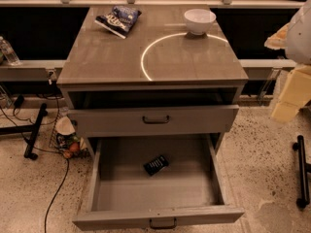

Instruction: Pick rxbar blueberry from middle drawer and place on counter

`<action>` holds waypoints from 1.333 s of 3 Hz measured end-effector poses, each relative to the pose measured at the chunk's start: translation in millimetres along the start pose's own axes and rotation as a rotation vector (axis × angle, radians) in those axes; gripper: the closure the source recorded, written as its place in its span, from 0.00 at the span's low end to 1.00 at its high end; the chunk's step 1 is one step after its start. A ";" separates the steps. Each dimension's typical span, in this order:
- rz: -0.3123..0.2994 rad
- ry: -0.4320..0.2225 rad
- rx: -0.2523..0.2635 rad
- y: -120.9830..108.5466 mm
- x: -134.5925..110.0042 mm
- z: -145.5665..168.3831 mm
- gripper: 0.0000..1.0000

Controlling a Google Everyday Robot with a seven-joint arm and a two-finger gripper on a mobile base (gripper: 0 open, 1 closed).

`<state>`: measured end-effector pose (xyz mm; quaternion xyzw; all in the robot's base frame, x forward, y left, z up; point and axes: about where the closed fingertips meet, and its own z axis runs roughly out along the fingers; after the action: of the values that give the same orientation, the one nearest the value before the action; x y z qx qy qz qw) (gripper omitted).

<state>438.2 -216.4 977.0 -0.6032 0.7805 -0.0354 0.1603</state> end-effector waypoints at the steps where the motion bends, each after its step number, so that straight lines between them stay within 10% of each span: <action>1: 0.000 0.000 0.000 0.0 0.0 0.0 0.00; 4: 0.126 -0.257 -0.179 52.0 -21.3 151.3 0.00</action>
Offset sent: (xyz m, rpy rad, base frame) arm 0.0011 0.0091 -0.0689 0.1530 0.0503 -0.0049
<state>438.9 -161.2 825.3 -0.5644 0.7900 0.1219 0.2062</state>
